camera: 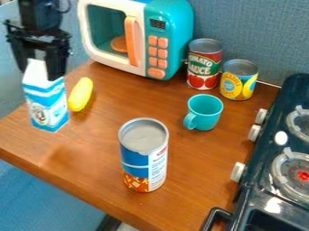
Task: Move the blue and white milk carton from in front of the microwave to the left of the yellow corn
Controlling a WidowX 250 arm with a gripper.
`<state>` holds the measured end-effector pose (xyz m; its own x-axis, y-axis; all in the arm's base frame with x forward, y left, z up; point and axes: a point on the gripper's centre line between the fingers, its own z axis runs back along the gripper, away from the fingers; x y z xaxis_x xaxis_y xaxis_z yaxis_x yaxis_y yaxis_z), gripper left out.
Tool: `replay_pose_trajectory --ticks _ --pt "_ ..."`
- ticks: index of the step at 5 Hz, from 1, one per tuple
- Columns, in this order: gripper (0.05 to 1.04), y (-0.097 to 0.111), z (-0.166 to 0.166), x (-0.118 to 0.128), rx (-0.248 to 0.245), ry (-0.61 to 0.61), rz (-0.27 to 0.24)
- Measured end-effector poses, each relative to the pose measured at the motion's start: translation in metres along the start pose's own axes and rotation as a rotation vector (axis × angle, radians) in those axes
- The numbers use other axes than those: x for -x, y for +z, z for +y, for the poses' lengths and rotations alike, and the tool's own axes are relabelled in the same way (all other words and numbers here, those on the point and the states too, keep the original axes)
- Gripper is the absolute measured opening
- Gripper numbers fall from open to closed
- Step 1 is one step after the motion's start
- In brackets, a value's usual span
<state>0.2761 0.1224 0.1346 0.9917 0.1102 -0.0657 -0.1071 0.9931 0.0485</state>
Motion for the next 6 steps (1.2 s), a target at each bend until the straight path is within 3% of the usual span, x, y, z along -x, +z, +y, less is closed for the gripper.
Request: replay_pose_trajectory --ticks 1,2,3,4,5,6 --pt "0.817 -0.005 0.019 0.001 -0.04 -0.1 0.023" --pt "0.817 -0.023 0.034 -0.007 -0.083 -0.201 0.061" --pt "0.817 -0.032 0.041 -0.011 -0.133 -0.23 0.047" --pt "0.817 -0.036 0.04 -0.018 -0.145 -0.265 -0.015" --pt "0.817 -0.035 0.039 -0.019 -0.123 -0.271 -0.071" --pt "0.816 -0.037 0.05 -0.009 -0.021 -0.192 -0.155"
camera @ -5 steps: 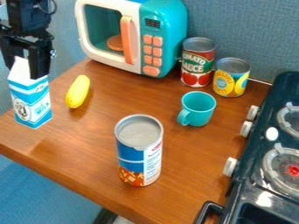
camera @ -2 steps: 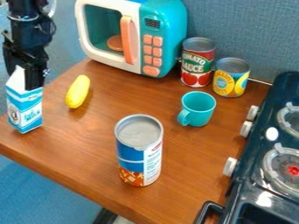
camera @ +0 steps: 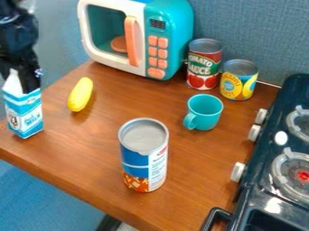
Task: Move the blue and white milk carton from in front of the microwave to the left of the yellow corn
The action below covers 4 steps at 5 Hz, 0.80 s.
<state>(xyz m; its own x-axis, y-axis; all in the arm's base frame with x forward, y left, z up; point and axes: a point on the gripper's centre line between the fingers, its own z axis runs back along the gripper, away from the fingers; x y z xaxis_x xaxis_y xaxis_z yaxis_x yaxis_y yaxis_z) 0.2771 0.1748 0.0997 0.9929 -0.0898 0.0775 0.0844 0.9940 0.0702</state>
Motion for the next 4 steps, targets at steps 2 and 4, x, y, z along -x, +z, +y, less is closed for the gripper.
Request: replay_pose_trajectory --ticks 2,4 --pt "0.908 0.0 0.0011 0.0103 0.087 0.105 -0.074" --pt "1.002 0.0051 -0.0032 0.0061 0.073 0.116 -0.077"
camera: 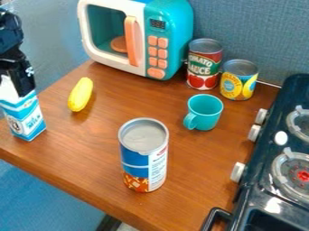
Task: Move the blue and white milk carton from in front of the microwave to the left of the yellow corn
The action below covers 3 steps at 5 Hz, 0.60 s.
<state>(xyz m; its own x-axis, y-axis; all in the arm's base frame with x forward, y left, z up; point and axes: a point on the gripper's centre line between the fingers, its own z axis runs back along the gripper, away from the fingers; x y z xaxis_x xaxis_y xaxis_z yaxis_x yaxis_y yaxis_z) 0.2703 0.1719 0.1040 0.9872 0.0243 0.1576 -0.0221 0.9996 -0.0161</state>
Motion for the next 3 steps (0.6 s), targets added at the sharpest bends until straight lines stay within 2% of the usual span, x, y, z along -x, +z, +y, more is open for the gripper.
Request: replay_pose_trajectory --ticks 1,3 --pt "1.001 0.007 -0.009 -0.007 -0.013 -0.03 -0.006" --pt "1.001 0.053 -0.017 -0.043 -0.049 -0.082 -0.044"
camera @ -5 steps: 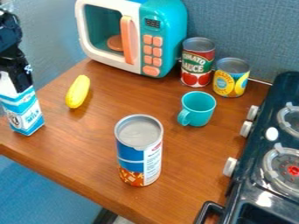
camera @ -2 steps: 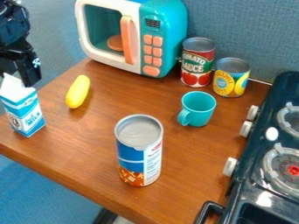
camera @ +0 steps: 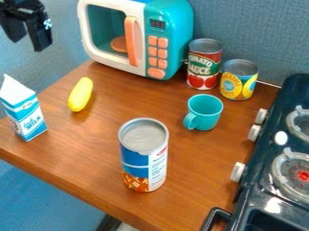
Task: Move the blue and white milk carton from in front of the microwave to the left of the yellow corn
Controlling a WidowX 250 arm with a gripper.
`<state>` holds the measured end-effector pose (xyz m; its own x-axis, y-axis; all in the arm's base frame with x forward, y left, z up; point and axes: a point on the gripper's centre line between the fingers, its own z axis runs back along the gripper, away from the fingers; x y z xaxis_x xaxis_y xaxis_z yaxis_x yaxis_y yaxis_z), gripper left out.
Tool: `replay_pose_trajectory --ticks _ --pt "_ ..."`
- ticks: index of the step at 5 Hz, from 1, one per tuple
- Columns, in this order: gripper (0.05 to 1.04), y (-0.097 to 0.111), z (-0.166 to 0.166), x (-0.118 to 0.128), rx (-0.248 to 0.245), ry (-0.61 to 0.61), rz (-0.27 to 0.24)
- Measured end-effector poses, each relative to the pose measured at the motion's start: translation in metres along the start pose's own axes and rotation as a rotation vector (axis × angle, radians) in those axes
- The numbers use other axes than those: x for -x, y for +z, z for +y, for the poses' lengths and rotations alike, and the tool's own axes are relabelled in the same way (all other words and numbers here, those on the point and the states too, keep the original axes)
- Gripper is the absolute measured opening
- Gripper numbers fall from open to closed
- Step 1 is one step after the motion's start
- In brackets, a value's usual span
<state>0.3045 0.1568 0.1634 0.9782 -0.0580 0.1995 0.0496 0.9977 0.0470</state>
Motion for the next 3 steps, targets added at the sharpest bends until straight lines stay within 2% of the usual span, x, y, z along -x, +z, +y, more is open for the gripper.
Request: replay_pose_trajectory --ticks 1,2,3 --pt "1.001 -0.006 0.01 -0.012 -0.005 0.018 0.044" --pt "1.001 -0.024 0.015 -0.024 -0.012 0.052 0.109" --pt "1.001 -0.043 0.014 -0.019 -0.004 0.134 0.171"
